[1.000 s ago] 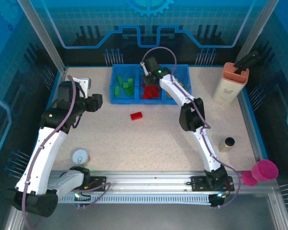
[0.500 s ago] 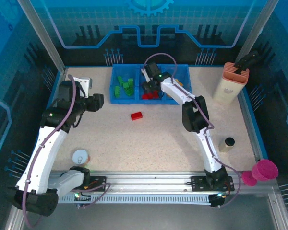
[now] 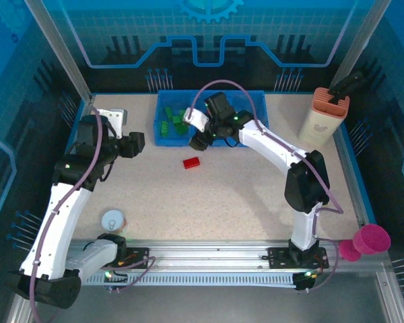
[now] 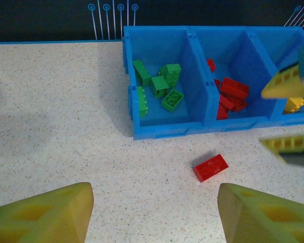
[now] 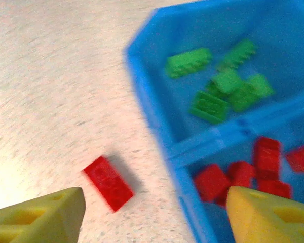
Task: Sort the legos into containers by color
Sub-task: Pick up the lego from the center of the table.
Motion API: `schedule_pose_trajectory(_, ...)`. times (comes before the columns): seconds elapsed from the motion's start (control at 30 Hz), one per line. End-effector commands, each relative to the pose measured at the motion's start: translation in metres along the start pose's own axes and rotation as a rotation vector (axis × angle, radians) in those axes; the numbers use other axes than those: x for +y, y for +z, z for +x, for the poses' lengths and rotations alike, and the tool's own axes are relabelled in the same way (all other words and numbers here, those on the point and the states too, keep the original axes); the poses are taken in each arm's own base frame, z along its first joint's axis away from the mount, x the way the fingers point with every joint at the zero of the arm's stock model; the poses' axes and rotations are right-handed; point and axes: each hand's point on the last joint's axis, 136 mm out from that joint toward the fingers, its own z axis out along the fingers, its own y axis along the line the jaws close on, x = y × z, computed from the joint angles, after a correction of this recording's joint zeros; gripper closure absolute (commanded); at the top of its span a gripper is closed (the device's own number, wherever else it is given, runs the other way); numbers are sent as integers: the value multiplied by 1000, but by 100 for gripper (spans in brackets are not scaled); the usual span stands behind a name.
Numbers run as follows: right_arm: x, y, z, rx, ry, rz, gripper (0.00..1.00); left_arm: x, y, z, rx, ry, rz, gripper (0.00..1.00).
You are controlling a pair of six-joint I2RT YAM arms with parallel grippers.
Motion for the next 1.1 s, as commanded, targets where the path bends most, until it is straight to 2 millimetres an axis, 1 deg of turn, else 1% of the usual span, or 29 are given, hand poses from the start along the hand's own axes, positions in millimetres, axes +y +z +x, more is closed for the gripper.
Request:
schedule_pose_trajectory(0.0,56,4,13,-20,-237,-250,19,-2,-6,-1,-22,28,19,33)
schedule_pose_trajectory(0.07,65,12,21,32,-303,-286,17,-1,-8,1,-29,32,15,32)
schedule_pose_trajectory(0.17,69,29,31,102,-374,-315,15,-2,-8,6,-35,36,30,31)
schedule_pose_trajectory(0.37,63,66,47,184,-456,-311,13,2,-8,13,-35,53,10,28)
schedule_pose_trajectory(0.57,64,92,60,229,-472,-327,12,5,-5,18,-32,65,-2,26)
schedule_pose_trajectory(0.73,57,108,70,277,-450,-316,11,4,-1,19,-29,66,3,26)
schedule_pose_trajectory(0.8,58,119,80,303,-439,-325,11,5,1,19,-24,65,-1,26)
schedule_pose_trajectory(0.93,62,125,92,329,-444,-357,12,5,2,21,-18,63,0,26)
schedule_pose_trajectory(1.07,64,127,103,361,-436,-378,16,5,4,21,-17,61,-3,26)
